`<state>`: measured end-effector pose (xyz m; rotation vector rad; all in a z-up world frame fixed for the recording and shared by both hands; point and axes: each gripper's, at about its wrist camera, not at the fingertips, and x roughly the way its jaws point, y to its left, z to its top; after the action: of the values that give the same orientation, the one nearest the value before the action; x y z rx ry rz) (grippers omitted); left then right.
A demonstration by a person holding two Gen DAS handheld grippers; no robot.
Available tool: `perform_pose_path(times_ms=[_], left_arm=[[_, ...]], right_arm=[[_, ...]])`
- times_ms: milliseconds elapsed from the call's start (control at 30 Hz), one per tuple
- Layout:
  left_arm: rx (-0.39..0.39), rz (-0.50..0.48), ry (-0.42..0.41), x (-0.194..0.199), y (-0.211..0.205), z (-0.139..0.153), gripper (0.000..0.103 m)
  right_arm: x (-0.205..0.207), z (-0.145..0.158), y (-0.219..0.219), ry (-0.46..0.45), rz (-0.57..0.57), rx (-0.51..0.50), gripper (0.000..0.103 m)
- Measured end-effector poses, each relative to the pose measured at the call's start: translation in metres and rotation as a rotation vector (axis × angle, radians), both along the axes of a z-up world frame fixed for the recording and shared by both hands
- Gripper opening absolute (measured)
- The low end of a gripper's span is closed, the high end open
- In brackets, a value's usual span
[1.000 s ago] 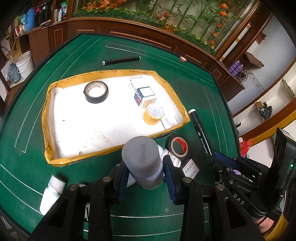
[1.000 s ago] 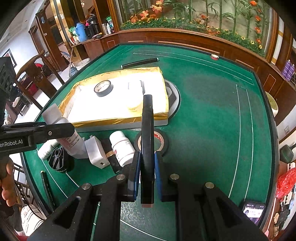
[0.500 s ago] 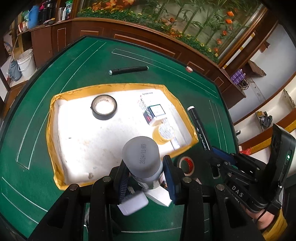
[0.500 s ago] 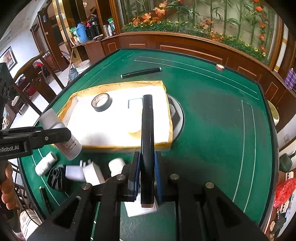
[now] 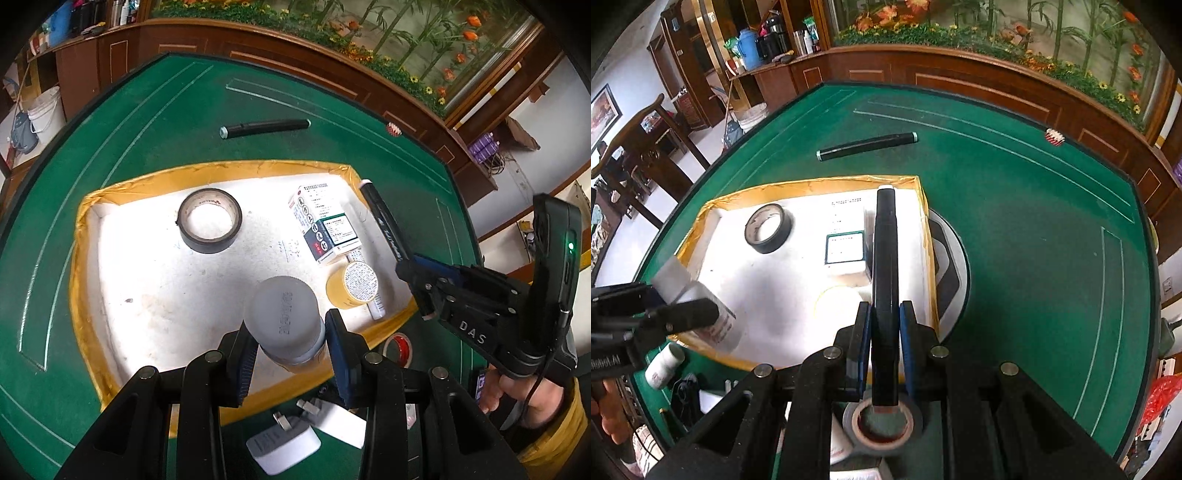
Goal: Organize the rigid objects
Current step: 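Carry white bottle into foam tray with left tool while right tool carries black marker there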
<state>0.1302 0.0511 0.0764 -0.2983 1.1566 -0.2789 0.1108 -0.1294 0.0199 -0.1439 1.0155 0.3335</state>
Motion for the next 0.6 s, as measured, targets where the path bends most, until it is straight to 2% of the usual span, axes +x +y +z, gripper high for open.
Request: perform_pose_path(times_ms=[267, 600], left_arm=[[0.004, -0.021, 0.044, 0.015, -0.007, -0.020, 0.037], [0.019, -0.043, 0.059, 0.045, -0.016, -0.029, 0.037]], right_arm=[[0.017, -0.025, 0.005, 0.046, -0.009, -0.029, 0.014], [0.025, -0.037, 0.007, 0.055, -0.011, -0.025, 0.014]])
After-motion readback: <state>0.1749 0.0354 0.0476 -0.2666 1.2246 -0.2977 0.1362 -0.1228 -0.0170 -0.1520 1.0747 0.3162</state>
